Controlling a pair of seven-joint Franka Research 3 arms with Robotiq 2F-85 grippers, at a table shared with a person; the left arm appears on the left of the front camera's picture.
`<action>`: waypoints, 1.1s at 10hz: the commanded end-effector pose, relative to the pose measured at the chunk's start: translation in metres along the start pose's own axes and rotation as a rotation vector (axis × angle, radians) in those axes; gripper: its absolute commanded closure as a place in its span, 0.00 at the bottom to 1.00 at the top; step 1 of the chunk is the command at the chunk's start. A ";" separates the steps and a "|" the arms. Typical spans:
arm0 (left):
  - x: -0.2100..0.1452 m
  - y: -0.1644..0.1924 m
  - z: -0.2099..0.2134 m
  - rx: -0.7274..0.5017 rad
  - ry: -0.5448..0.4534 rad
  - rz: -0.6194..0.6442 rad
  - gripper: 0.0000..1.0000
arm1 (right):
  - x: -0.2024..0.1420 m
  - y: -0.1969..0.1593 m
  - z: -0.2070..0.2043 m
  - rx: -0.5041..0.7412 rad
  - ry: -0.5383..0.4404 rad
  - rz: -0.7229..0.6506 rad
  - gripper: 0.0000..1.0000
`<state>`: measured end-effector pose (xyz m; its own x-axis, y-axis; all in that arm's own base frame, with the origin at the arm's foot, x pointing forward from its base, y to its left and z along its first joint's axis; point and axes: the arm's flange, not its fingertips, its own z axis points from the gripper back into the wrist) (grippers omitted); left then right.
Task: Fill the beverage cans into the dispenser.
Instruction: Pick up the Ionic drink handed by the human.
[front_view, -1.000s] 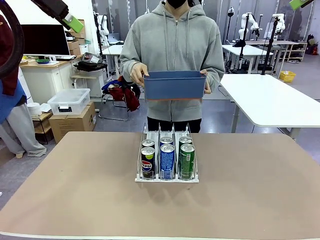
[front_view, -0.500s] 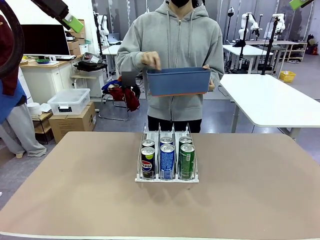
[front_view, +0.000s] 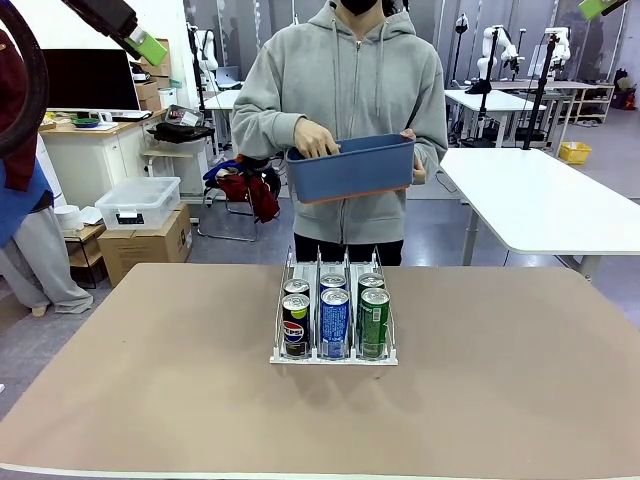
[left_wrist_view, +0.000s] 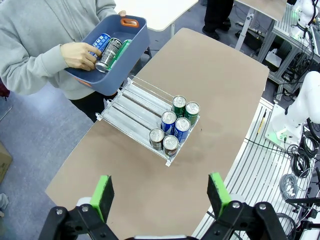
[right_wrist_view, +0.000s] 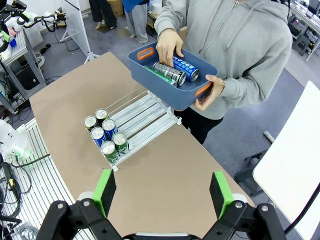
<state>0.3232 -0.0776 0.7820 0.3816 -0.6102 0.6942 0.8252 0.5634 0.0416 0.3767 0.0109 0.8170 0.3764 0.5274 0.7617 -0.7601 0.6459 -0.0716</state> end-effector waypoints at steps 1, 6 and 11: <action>0.000 0.000 -0.001 -0.004 0.004 0.000 0.00 | -0.001 0.001 0.000 0.003 0.000 0.000 0.00; 0.000 0.000 -0.001 -0.004 0.004 0.000 0.00 | -0.001 0.001 0.000 0.003 0.000 0.000 0.00; 0.000 0.000 -0.001 -0.004 0.004 0.000 0.00 | -0.001 0.001 0.000 0.003 0.000 0.000 0.00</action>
<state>0.3232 -0.0776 0.7820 0.3816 -0.6102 0.6942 0.8252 0.5634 0.0416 0.3767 0.0109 0.8170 0.3764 0.5274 0.7617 -0.7601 0.6459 -0.0716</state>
